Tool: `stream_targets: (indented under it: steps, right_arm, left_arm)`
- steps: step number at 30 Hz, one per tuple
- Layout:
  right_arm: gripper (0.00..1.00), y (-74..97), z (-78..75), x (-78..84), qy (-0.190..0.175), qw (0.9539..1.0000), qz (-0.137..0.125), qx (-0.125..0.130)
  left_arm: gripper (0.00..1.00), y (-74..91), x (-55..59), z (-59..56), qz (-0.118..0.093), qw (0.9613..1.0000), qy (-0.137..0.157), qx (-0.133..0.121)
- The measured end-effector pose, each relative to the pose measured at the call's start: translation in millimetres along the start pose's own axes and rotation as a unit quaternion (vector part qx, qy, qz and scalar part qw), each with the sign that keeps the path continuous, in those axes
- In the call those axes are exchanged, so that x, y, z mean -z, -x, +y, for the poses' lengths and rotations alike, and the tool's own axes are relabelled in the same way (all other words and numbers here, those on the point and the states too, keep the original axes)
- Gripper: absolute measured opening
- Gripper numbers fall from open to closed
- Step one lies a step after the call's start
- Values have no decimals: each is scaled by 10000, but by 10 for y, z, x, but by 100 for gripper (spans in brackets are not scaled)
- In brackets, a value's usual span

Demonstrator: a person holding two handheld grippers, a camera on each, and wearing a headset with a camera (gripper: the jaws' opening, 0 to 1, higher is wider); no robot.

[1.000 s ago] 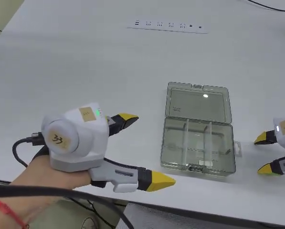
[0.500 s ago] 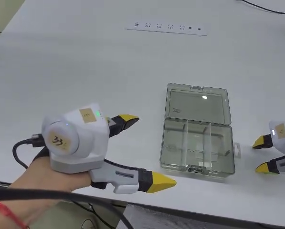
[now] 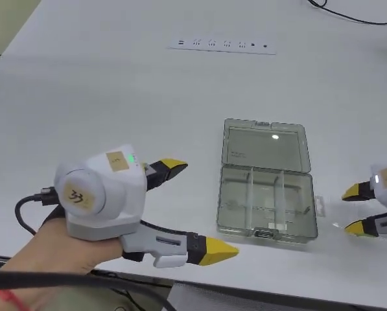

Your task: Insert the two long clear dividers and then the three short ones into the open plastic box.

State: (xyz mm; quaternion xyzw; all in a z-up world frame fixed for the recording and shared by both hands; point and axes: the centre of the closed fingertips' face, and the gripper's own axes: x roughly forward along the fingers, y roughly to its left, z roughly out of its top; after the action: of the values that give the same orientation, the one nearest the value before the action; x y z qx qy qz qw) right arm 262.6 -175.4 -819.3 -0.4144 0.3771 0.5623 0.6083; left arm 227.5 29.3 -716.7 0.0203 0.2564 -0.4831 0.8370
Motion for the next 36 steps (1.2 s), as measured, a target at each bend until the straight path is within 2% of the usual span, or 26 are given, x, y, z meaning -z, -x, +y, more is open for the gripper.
stream_targets:
  steps: [4, 6, 12, 13, 19, 23, 26, 29, 30, 32, 33, 36]
  right_arm:
    - [33, 130, 13, -77, 26, 9998, -84, 176]
    - [33, 120, 3, -66, 58, 9995, -145, 283]
    - [33, 412, 26, -314, 121, 9973, -357, 629]
    - [33, 465, 32, -367, 166, 9966, -387, 709]
    - [33, 627, 61, -588, 298, 9932, -559, 977]
    - [33, 703, 115, -728, 405, 9910, -618, 1114]
    - [33, 739, 147, -813, 460, 9896, -720, 1158]
    - [33, 782, 169, -899, 478, 9882, -799, 1218]
    - [33, 810, 191, -956, 489, 9876, -826, 1244]
    - [33, 841, 212, -1019, 529, 9866, -849, 1290]
    - [33, 852, 227, -1046, 558, 9862, -853, 1302]
    - [33, 877, 250, -1104, 619, 9854, -858, 1336]
  left_arm:
    - [96, -14, -74, -12, -58, 10000, -2, 20]
    - [95, -22, -130, -14, -133, 9999, 32, 26]
    - [93, -53, -216, -29, -141, 9999, 39, 54]
    - [92, -57, -256, -44, -192, 9998, 45, 80]
    - [85, -150, -400, -122, -349, 9982, 437, 225]
    - [79, -242, -484, -219, -407, 9955, 760, 385]
    - [74, -307, -497, -289, -295, 9931, 1016, 512]
    - [69, -357, -531, -341, -296, 9915, 1120, 600]
    - [67, -378, -533, -387, -238, 9892, 1270, 692]
    - [62, -414, -569, -411, -305, 9873, 1365, 751]
    - [61, -438, -591, -437, -343, 9845, 1519, 813]
    - [55, -468, -599, -464, -346, 9804, 1724, 885]
